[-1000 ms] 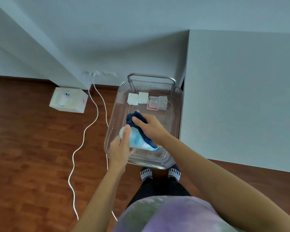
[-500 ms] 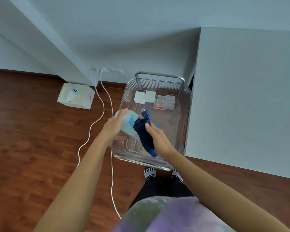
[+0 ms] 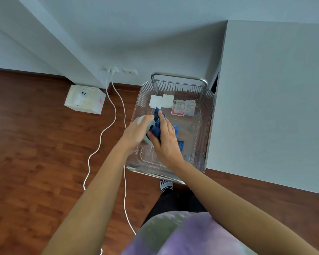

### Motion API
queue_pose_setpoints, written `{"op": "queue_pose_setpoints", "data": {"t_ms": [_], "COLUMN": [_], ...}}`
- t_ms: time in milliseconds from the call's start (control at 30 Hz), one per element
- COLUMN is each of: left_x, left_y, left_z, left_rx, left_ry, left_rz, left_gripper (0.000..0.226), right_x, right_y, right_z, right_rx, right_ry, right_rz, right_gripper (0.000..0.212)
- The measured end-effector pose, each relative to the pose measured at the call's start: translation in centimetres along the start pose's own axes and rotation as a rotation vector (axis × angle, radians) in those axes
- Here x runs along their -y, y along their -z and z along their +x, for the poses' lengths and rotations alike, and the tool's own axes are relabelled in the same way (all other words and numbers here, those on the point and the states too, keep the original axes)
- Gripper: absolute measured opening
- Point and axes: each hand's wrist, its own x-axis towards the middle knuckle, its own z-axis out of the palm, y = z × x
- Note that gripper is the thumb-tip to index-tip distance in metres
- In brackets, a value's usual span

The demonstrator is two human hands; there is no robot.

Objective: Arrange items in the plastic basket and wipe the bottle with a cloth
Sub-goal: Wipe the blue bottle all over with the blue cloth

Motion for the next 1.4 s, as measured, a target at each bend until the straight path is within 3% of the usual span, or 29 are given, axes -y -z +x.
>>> {"op": "queue_pose_setpoints", "data": {"t_ms": [200, 300, 433, 567, 700, 800, 933, 1000, 1167, 1233, 1400], "left_x": [0.4, 0.8, 1.2, 1.5, 1.3, 1.2, 3.0, 3.9, 5.0, 5.3, 4.8], "left_y": [0.1, 0.0, -0.3, -0.2, -0.4, -1.1, -1.7, -2.6, -5.1, -5.8, -6.9], "left_z": [0.3, 0.1, -0.3, 0.1, -0.2, -0.6, -0.5, -0.4, 0.5, 0.8, 1.2], "left_rx": [-0.037, -0.039, -0.057, -0.098, -0.034, 0.102, 0.307, 0.301, 0.167, 0.117, 0.026], "left_ry": [0.045, 0.038, 0.064, 0.073, 0.054, 0.043, -0.132, -0.229, -0.328, -0.352, -0.371], "left_rz": [-0.094, -0.108, -0.186, -0.191, -0.142, -0.096, -0.119, -0.064, -0.133, -0.11, -0.125], "left_gripper": [0.059, 0.058, 0.069, 0.05, 0.043, 0.038, 0.078, 0.092, 0.082, 0.085, 0.08], "right_x": [0.4, 0.5, 1.1, 0.2, -1.4, -2.0, -3.1, -4.0, -5.2, -4.9, -2.3], "right_y": [0.8, 0.8, 0.9, 0.3, -0.4, 1.0, 3.7, 4.7, 5.9, 6.6, 7.8], "right_z": [1.5, 2.8, 3.5, 0.7, -1.0, 0.1, 1.8, 2.2, 1.8, 1.0, -0.8], "right_rx": [-0.097, -0.12, -0.036, 0.141, 0.144, 0.07, 0.007, -0.002, 0.049, 0.118, 0.26], "right_ry": [-0.018, -0.135, -0.193, -0.068, -0.032, -0.067, -0.308, -0.427, -0.53, -0.454, -0.272], "right_rz": [0.118, 0.149, 0.162, 0.116, 0.006, 0.166, 0.597, 0.797, 0.993, 0.942, 0.463], "right_gripper": [0.026, 0.01, 0.01, 0.056, 0.062, 0.053, 0.025, 0.018, 0.033, 0.033, 0.027]}}
